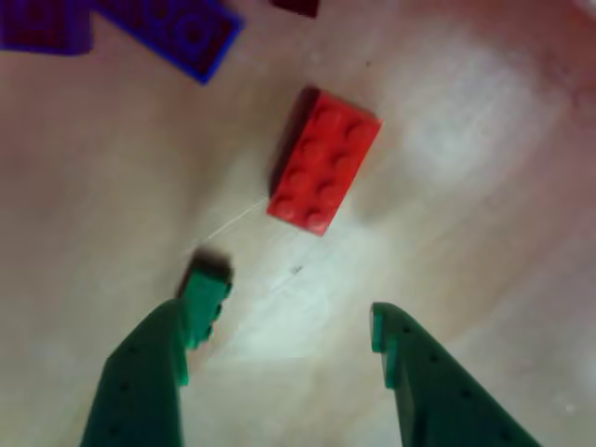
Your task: Put all lego bricks in the bin.
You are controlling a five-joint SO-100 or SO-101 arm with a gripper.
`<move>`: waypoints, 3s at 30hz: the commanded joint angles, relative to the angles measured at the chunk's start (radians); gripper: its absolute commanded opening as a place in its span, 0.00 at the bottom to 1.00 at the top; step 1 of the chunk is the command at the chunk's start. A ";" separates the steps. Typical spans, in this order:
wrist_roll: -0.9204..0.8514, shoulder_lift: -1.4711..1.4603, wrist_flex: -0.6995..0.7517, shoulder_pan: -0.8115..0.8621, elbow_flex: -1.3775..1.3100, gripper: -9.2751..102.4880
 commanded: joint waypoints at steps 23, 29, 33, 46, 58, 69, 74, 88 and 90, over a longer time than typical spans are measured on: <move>-0.081 0.055 -0.221 0.101 0.097 0.08; 0.037 0.552 -0.178 0.187 0.048 0.08; 0.018 0.675 -0.086 0.308 -0.173 0.08; -0.189 0.241 -0.290 0.509 0.087 0.17; -0.259 0.433 0.391 0.176 -0.638 0.29; -0.572 0.241 0.196 0.032 -0.219 0.28; -0.630 0.029 0.041 0.055 -0.187 0.29; -0.723 -0.267 -0.204 0.034 -0.322 0.28; -0.738 -0.276 -0.281 0.031 -0.305 0.28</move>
